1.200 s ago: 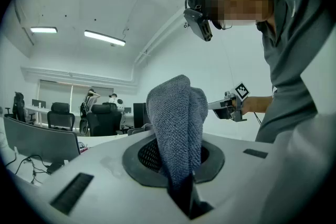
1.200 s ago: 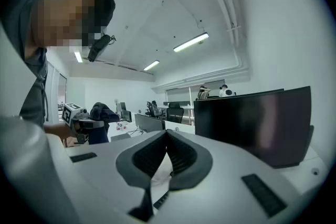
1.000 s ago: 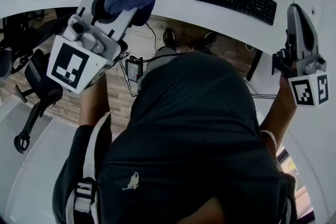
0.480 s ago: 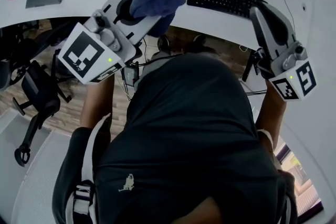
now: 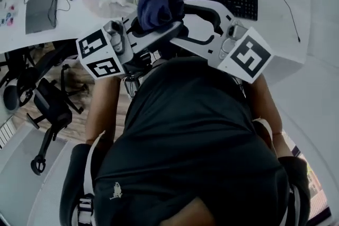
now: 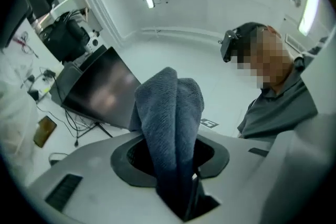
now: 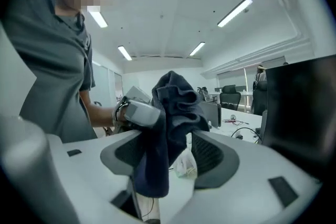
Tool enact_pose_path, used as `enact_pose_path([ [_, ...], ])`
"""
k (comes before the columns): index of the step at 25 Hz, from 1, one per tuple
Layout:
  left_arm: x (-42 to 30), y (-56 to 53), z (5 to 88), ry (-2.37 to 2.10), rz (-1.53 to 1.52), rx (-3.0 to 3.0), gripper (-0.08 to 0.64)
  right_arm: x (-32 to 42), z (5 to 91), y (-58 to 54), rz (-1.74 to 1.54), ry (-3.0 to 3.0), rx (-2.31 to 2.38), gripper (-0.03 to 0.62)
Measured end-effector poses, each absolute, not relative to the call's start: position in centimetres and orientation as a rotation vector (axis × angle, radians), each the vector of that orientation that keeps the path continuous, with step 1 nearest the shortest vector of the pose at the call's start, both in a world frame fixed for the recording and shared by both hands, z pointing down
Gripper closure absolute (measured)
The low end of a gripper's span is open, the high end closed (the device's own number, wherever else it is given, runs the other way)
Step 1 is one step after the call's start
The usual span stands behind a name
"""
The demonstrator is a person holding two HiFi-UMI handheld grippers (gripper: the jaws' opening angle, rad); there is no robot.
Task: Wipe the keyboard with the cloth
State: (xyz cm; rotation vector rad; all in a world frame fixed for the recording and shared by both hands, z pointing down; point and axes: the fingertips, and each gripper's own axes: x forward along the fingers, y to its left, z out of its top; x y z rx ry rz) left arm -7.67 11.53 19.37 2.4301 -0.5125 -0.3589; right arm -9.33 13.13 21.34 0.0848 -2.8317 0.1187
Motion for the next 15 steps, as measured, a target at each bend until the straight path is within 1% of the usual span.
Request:
enact_pose_path([
  [3, -5.6, 10.6, 19.6, -0.428, -0.418, 2.343, 0.345, -8.5, 22.5, 11.7, 0.040, -2.808, 0.077, 0.336],
  [5, -4.1, 9.8, 19.8, -0.413, -0.438, 2.310, 0.307, -7.3, 22.9, 10.3, -0.002, -2.807, 0.092, 0.339],
  [7, -2.6, 9.1, 20.5, -0.436, -0.394, 2.323, 0.295, -5.9, 23.6, 9.4, 0.006, -2.806, 0.112, 0.361],
  [10, -0.5, 8.5, 22.7, -0.487, -0.254, 2.359, 0.295, -4.2, 25.3, 8.3, 0.136, -2.816, 0.127, 0.409],
  [14, 0.9, 8.2, 26.0, -0.550, -0.141, 2.331, 0.292, -2.8, 28.6, 8.1, 0.226, -2.760, 0.075, 0.419],
  [15, 1.0, 8.1, 26.8, -0.567, -0.125, 2.312, 0.276, -2.6, 29.3, 8.0, 0.229, -2.741, 0.076, 0.419],
])
